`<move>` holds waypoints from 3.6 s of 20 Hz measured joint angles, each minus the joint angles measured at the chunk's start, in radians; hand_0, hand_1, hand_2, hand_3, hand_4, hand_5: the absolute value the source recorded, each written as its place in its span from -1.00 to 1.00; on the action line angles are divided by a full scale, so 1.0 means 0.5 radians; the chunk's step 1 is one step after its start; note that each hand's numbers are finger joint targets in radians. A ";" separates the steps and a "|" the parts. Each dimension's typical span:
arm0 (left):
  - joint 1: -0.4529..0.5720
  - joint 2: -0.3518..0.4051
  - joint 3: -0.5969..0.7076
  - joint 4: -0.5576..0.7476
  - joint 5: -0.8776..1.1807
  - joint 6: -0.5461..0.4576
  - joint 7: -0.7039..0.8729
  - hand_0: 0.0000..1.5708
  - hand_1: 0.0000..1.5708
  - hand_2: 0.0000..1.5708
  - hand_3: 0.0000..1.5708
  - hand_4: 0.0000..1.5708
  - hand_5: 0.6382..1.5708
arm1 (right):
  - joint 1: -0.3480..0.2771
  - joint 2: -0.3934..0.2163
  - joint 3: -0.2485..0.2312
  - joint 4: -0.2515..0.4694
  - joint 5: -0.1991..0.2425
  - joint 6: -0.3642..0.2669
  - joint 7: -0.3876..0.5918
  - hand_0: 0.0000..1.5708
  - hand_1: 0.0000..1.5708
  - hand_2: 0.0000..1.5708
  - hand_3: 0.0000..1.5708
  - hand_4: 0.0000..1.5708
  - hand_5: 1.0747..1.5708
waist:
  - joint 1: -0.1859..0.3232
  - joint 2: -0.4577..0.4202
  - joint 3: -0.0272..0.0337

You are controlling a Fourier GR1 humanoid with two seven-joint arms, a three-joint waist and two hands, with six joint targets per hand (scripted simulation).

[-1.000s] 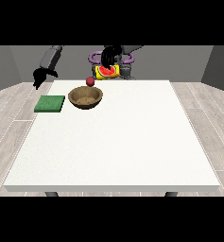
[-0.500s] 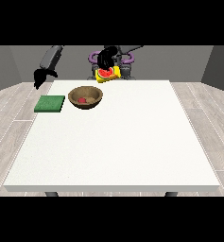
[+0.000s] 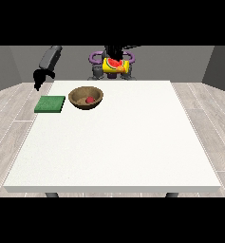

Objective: Pick the cup and pour the ball into the bowl, then pick the bowl and place it on the pad

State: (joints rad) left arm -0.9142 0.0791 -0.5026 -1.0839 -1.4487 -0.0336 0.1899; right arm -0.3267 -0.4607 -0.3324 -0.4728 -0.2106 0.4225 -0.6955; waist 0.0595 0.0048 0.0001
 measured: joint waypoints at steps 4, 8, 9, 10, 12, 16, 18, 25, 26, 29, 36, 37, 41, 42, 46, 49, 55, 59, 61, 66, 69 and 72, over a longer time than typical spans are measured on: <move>0.251 0.138 0.235 -0.114 0.249 0.243 -0.133 0.97 0.97 1.00 0.86 0.28 0.90 | 0.074 -0.047 -0.051 0.005 -0.059 0.026 0.027 -1.00 -1.00 -0.55 -0.65 -0.11 0.97 | 0.137 0.036 -0.004; 0.519 0.122 0.451 -0.173 0.640 0.413 -0.357 0.67 0.67 0.45 0.06 0.74 1.00 | 0.046 -0.069 -0.104 -0.021 -0.111 -0.016 0.034 -1.00 -1.00 -0.54 -0.67 -0.08 0.95 | 0.285 0.184 -0.011; 0.605 0.107 0.487 -0.173 0.729 0.468 -0.428 0.61 0.61 0.38 0.01 0.78 1.00 | 0.034 -0.075 -0.117 -0.035 -0.124 -0.021 0.028 -1.00 -1.00 -0.55 -0.62 -0.09 0.93 | 0.316 0.238 -0.013; 0.681 0.083 0.526 -0.177 0.822 0.528 -0.500 0.63 0.63 0.41 -0.01 0.80 1.00 | 0.022 -0.076 -0.133 -0.047 -0.140 -0.030 0.021 -1.00 -1.00 -0.48 -0.65 -0.10 0.92 | 0.347 0.296 -0.016; 0.812 0.056 0.612 -0.193 1.019 0.631 -0.676 0.67 0.67 0.42 0.00 0.84 1.00 | 0.013 -0.075 -0.165 -0.067 -0.174 -0.043 -0.002 -1.00 -1.00 -0.53 -0.87 -0.12 0.91 | 0.410 0.403 -0.018; 0.936 0.085 0.810 -0.215 1.443 0.686 -1.108 0.40 0.40 0.30 -0.08 0.71 0.97 | -0.030 -0.090 -0.230 -0.105 -0.244 -0.058 -0.018 -1.00 -1.00 -0.50 -0.63 -0.15 0.91 | 0.513 0.595 -0.015; 0.947 0.086 0.912 -0.213 1.671 0.626 -1.291 -0.01 -0.01 -0.15 -1.00 0.20 0.95 | -0.038 -0.098 -0.251 -0.129 -0.270 -0.057 -0.028 -1.00 -1.00 -0.49 -0.89 -0.24 0.89 | 0.537 0.676 -0.017; 0.957 0.058 1.124 -0.101 2.203 0.265 -1.578 -1.00 -1.00 -1.00 -1.00 -1.00 -0.99 | -0.099 -0.101 -0.267 -0.275 -0.323 -0.066 -0.017 -1.00 -1.00 -1.00 -1.00 -1.00 1.00 | 0.475 0.836 -0.031; 0.946 0.073 1.154 -0.066 2.244 0.229 -1.604 -1.00 -1.00 -1.00 -1.00 -1.00 -0.98 | -0.120 -0.093 -0.254 -0.291 -0.320 -0.072 -0.003 -1.00 -1.00 -1.00 -1.00 -1.00 1.00 | 0.450 0.839 -0.030; 0.927 0.090 1.198 0.014 2.326 0.140 -1.629 -1.00 -1.00 -1.00 -1.00 -1.00 -0.97 | -0.175 -0.058 -0.219 -0.304 -0.291 -0.139 0.032 -1.00 -1.00 -1.00 -1.00 -1.00 0.99 | 0.404 0.827 -0.036; 0.934 0.101 1.252 0.112 2.387 0.094 -1.580 -1.00 -1.00 -1.00 -1.00 -1.00 -0.93 | -0.250 0.083 -0.160 -0.270 -0.311 -0.154 0.187 -1.00 -1.00 -1.00 -1.00 -1.00 0.99 | 0.296 0.670 -0.034; 0.953 0.112 1.277 0.163 2.400 0.093 -1.598 -1.00 -1.00 -1.00 -1.00 -1.00 -0.94 | -0.261 0.102 -0.147 -0.283 -0.326 -0.144 0.250 -1.00 -1.00 -1.00 -1.00 -1.00 0.98 | 0.265 0.622 -0.027; 1.068 0.145 1.356 0.394 2.436 0.087 -1.646 -1.00 -1.00 -1.00 -1.00 -1.00 -0.89 | -0.251 0.264 -0.024 -0.408 -0.296 -0.273 0.469 -1.00 -1.00 -1.00 -1.00 -1.00 1.00 | 0.120 0.353 -0.012; 1.104 0.140 1.345 0.393 2.429 0.090 -1.635 -1.00 -1.00 -1.00 -1.00 -1.00 -0.88 | -0.244 0.291 -0.006 -0.401 -0.290 -0.294 0.502 -1.00 -1.00 -1.00 -1.00 -1.00 1.00 | 0.114 0.299 -0.010; 1.173 0.140 1.345 0.388 2.459 0.062 -1.650 -1.00 -1.00 -1.00 -1.00 -1.00 -0.88 | -0.203 0.395 0.050 -0.357 -0.274 -0.322 0.533 -1.00 -1.00 -1.00 -1.00 -1.00 1.00 | 0.085 0.230 -0.003; 1.147 0.106 1.295 0.280 2.448 0.069 -1.561 -1.00 -1.00 -1.00 -1.00 -1.00 -0.88 | -0.233 0.449 0.039 -0.251 -0.271 -0.366 0.467 -1.00 -1.00 -1.00 -1.00 -1.00 1.00 | 0.139 0.260 -0.001; 1.133 0.117 1.277 0.174 2.460 0.074 -1.540 -1.00 -1.00 -1.00 -1.00 -1.00 -0.87 | -0.355 0.499 0.029 -0.107 -0.278 -0.436 0.403 -1.00 -1.00 -1.00 -1.00 -1.00 0.99 | 0.161 0.346 -0.002; 1.146 0.187 1.279 0.084 2.491 -0.015 -1.538 -1.00 -1.00 -1.00 -1.00 -1.00 -0.90 | -0.353 0.481 -0.004 -0.068 -0.296 -0.430 0.286 -1.00 -1.00 -1.00 -1.00 -0.41 0.92 | 0.202 0.395 -0.026; 1.112 0.189 1.275 0.061 2.493 -0.018 -1.536 -1.00 -1.00 -1.00 -1.00 -1.00 -0.88 | -0.334 0.481 -0.006 -0.083 -0.292 -0.498 0.280 1.00 1.00 1.00 1.00 0.07 0.76 | 0.227 0.415 -0.053; 1.020 0.178 1.206 -0.018 2.474 -0.065 -1.548 -1.00 -1.00 -1.00 -1.00 -1.00 -0.84 | -0.125 0.402 0.160 -0.230 -0.052 -0.800 0.043 1.00 1.00 1.00 1.00 0.60 0.96 | 0.396 0.492 -0.122; 0.967 0.175 1.169 -0.057 2.460 -0.087 -1.562 -1.00 -1.00 -1.00 -1.00 -1.00 -0.84 | 0.017 0.371 0.206 -0.364 0.024 -1.032 -0.120 1.00 1.00 1.00 1.00 0.65 0.98 | 0.501 0.567 -0.141; 0.915 0.166 1.135 -0.090 2.443 -0.096 -1.560 -1.00 -1.00 -1.00 -1.00 -1.00 -0.83 | 0.143 0.334 0.235 -0.486 0.076 -1.230 -0.188 1.00 1.00 1.00 1.00 0.64 0.99 | 0.596 0.620 -0.145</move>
State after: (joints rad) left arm -0.4568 0.1623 0.0652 -1.1291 -0.2272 -0.0816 -0.5901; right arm -0.2550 -0.2938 -0.2150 -0.7156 -0.1725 -0.1926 -0.7895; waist 0.3576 0.3148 -0.0724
